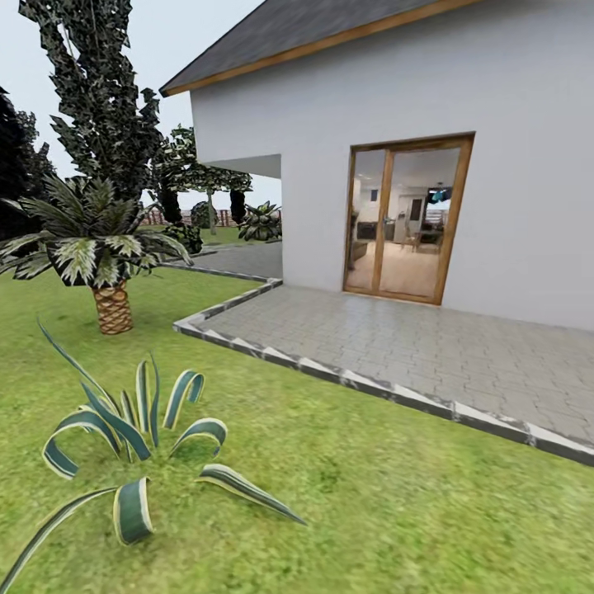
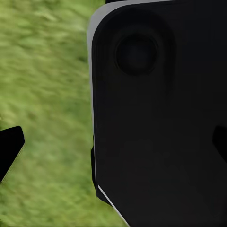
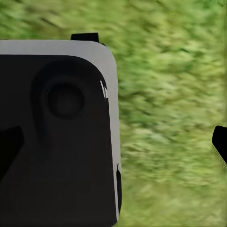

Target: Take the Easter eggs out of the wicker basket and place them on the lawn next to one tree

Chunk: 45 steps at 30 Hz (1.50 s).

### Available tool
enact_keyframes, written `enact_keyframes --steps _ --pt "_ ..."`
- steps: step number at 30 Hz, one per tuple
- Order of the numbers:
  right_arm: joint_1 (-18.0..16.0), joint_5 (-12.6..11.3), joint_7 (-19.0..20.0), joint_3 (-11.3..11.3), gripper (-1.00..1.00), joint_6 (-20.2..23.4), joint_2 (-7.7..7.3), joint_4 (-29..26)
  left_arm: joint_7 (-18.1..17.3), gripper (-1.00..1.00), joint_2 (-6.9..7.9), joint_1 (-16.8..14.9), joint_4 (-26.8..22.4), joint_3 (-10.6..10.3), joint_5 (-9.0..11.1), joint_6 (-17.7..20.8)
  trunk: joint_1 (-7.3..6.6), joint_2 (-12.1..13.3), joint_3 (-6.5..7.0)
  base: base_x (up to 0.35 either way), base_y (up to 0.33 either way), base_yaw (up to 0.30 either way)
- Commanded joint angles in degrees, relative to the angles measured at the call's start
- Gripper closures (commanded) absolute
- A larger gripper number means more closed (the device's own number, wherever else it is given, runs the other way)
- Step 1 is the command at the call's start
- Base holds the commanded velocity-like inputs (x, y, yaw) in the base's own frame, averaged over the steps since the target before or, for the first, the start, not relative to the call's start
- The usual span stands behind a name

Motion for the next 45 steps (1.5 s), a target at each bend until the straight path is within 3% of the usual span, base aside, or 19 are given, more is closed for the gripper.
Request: enact_keyframes --steps 1,9,45 --pt "-0.07 -0.27 0.07 0.03 -1.00 -0.04 0.00 0.12 -0.03 -1.00 0.01 0.00 -0.04 -0.02 -0.06 -0.02 0.03 -0.02 -0.05 0.177 0.000 0.000" --pt "-0.07 -0.26 0.05 0.03 -1.00 -0.04 0.00 0.12 -0.25 -1.00 0.01 0.00 -0.04 -0.15 -0.13 0.01 0.03 -0.02 -0.05 -0.055 0.139 0.000" --pt "-0.07 -0.26 0.04 0.03 -1.00 -0.04 0.00 0.12 -0.27 -1.00 0.01 0.00 -0.04 -0.18 -0.12 0.01 0.03 -0.02 -0.05 -0.011 0.321 0.000"
